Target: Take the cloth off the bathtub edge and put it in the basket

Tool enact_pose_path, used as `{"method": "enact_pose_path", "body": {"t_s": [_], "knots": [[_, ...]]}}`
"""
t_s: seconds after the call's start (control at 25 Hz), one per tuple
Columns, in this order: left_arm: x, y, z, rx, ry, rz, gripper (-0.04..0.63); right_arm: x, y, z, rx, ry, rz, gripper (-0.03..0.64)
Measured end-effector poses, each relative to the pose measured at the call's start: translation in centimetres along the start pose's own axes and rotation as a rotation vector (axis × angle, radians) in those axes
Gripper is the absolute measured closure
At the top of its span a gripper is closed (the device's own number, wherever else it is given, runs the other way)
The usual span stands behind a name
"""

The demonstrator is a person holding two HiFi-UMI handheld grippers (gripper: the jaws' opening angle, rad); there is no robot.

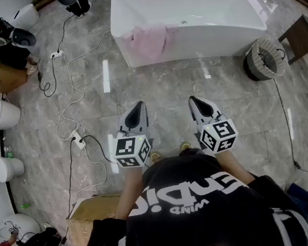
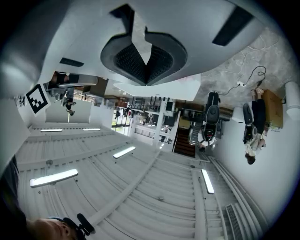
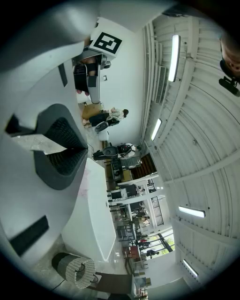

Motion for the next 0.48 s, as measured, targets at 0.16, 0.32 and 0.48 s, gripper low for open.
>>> {"method": "enact_pose_path", "body": {"t_s": [0.16, 0.32, 0.48], "knots": [[0.7, -0.1, -0.2, -0.001, -0.001, -0.001, 0.582, 0.5, -0.1, 0.4, 0.001, -0.002, -0.002, 0.604], [1.2, 0.2, -0.3, 0.001, -0.019, 0.006, 0.581, 1.0, 0.1, 0.4, -0.002, -0.011, 0.015, 0.604], [2.7, 0.2, -0.7, 0.006, -0.038, 0.014, 0.581, 1.8, 0.1, 0.8, 0.002, -0.031, -0.001, 0.604]]}}
Point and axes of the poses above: the fingertips, and each gripper's own axes: z forward along the fingers, x to its left, y out of its top, the point moved 4 cm from there along -z, backward along the fingers, and after that the axes turned 9 degrees about -y, right-handed, at the moved point
